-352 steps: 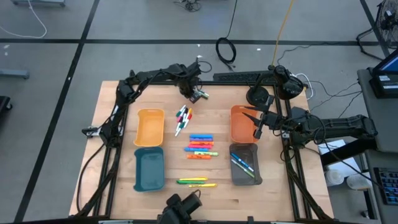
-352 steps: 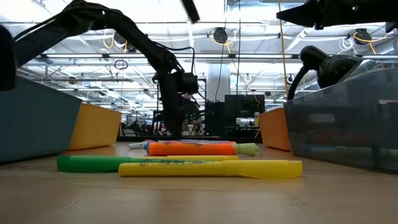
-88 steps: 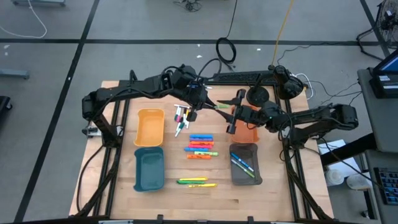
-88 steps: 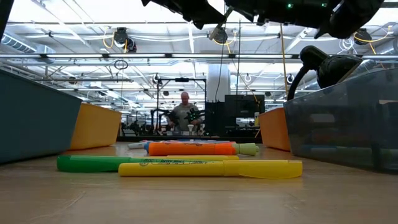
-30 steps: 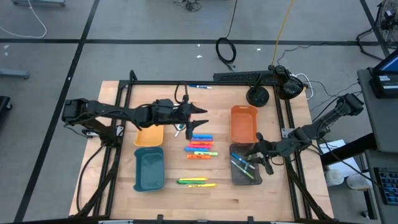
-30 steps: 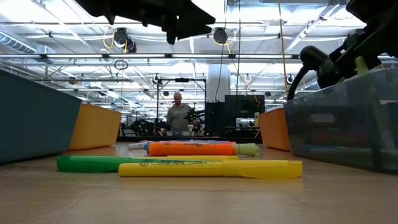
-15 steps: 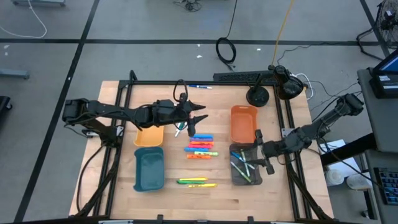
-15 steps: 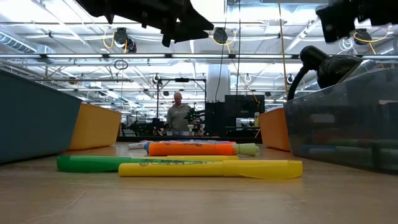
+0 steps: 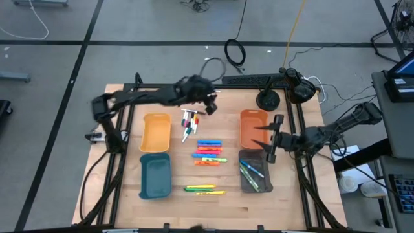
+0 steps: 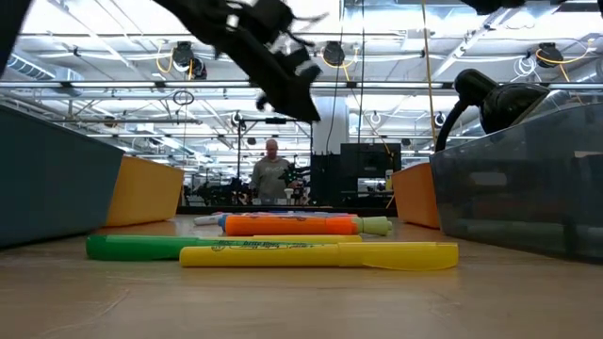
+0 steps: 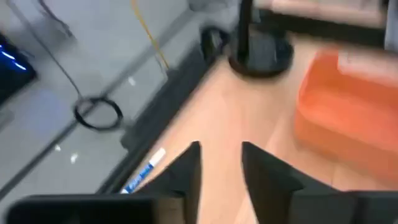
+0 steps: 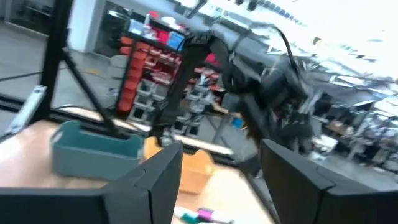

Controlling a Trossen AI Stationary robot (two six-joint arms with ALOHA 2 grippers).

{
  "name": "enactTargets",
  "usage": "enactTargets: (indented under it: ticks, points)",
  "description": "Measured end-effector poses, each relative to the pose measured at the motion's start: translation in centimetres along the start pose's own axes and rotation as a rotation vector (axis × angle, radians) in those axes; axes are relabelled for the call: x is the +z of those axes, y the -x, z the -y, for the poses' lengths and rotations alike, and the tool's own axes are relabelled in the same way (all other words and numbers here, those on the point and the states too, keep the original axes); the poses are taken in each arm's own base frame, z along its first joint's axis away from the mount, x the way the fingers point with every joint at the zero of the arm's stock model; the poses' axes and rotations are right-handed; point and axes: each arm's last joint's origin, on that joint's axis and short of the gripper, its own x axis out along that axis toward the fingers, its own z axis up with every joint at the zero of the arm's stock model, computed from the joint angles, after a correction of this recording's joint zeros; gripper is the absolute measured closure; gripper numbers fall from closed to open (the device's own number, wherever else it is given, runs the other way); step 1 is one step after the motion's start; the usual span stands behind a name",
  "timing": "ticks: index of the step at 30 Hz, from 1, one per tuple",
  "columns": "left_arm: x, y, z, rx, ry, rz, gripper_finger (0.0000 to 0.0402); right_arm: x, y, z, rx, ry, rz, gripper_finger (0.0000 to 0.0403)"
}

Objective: Pick & Place Markers
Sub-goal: Put the blue dry erase marker into the black bin

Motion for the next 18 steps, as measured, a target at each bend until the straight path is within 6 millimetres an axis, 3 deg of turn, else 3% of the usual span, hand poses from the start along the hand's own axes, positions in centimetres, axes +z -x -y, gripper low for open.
enactTargets:
  ticks: [5,10,14,18]
  points:
    - [0.5,-7.1,-2.5,-0.029,-0.050,-0.171,0.0389,0.4,-0.3,0.8,-0.048,0.015,0.014,0.0216]
    - [0.6,-11.4,-5.5,-0.064,0.073,-0.257,0.0396,-0.1,-0.4,0.7,-0.039,0.064,-0.032,0.0228]
    - [-0.1,-13.6,-7.6,-0.060,0.168,-0.307,0.0397,-0.1,-0.4,0.7,-0.040,0.081,-0.030,0.0235]
    - [0.2,-13.9,-10.0,-0.078,0.277,-0.297,0.0398,0.0,-0.4,0.7,-0.042,0.093,-0.026,0.0239]
